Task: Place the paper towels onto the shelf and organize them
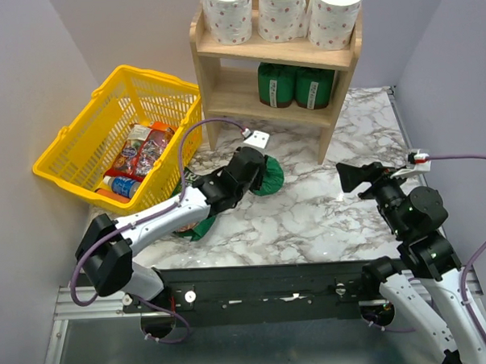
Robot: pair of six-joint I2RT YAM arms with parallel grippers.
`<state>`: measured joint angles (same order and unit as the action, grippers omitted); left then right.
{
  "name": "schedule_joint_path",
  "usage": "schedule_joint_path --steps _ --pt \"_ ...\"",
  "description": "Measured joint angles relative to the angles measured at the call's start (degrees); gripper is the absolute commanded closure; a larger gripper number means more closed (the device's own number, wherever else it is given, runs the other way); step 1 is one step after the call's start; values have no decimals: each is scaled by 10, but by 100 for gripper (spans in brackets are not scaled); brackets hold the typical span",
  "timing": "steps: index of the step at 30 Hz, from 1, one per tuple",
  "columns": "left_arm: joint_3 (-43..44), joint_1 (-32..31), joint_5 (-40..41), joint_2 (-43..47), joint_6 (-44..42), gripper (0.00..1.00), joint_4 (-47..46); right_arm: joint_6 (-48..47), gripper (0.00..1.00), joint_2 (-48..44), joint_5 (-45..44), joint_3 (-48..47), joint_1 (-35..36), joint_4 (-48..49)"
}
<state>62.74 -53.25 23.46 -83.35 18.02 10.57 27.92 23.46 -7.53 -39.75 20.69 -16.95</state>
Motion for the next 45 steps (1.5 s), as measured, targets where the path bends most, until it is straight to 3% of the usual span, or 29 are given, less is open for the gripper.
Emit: schedule_joint_path --steps 4,7,9,15,32,45 --pt "1 43 -51 -2 50 48 68 0 2 0 6 -12 0 -3" --pt "1 75 -92 -9 74 20 119 0 2 0 8 -18 0 -3" --pt "1 84 -103 -11 85 13 131 0 2 -1 8 -22 0 -5" --pt "48 89 -113 -11 37 12 176 -9 1 -13 9 -33 0 -14" --pt "90 33 -210 -32 -330 12 193 -25 1 -37 9 -34 0 -30" --pt "106 25 -214 -112 -388 15 217 -25 1 -37 2 -34 0 -31"
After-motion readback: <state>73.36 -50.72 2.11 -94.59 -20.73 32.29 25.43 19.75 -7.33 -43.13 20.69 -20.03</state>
